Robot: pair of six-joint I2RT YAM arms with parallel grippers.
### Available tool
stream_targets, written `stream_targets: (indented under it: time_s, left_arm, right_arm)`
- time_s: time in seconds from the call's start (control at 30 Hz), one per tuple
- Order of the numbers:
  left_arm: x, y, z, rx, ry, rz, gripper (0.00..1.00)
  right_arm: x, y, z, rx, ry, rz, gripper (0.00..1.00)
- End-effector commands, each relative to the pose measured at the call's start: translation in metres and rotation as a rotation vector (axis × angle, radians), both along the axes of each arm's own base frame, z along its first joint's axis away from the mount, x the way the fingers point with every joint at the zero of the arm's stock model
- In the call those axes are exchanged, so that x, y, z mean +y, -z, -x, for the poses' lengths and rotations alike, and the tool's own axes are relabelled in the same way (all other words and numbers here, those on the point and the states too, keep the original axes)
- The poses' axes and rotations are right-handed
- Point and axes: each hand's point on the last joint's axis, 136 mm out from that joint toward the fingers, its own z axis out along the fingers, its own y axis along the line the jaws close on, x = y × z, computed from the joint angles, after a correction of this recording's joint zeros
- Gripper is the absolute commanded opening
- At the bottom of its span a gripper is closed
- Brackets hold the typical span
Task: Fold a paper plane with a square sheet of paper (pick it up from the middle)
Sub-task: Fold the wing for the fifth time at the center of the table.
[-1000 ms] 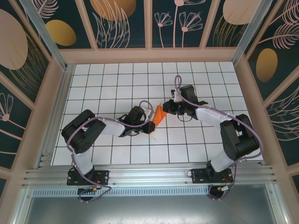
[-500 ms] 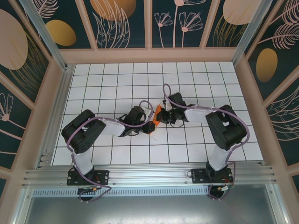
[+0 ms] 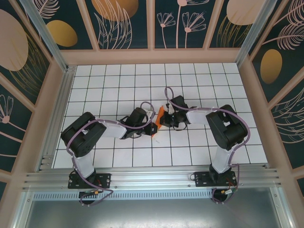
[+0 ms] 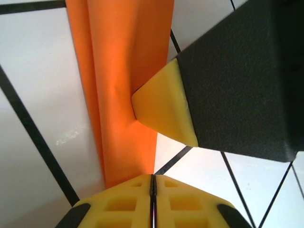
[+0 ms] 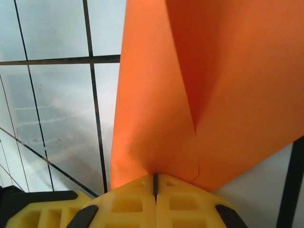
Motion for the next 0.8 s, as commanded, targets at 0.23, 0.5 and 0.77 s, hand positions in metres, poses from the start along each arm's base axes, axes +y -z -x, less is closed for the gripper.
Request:
stream_targets:
  time_s: [0.23, 0.5, 0.77]
  left_arm:
    - [0.0, 0.0, 0.003, 0.121, -0.034, 0.075, 0.1]
    - [0.012, 0.022, 0.018, 0.181, 0.003, -0.032, 0.07]
    - [0.016, 0.028, 0.036, 0.221, 0.056, -0.068, 0.08]
  right_arm:
    - [-0.027, 0.042, 0.014, 0.105, 0.008, 0.158, 0.04]
    - [-0.032, 0.047, 0.013, 0.119, 0.018, 0.194, 0.04]
    - [-0.035, 0.056, 0.015, 0.151, 0.03, 0.225, 0.04]
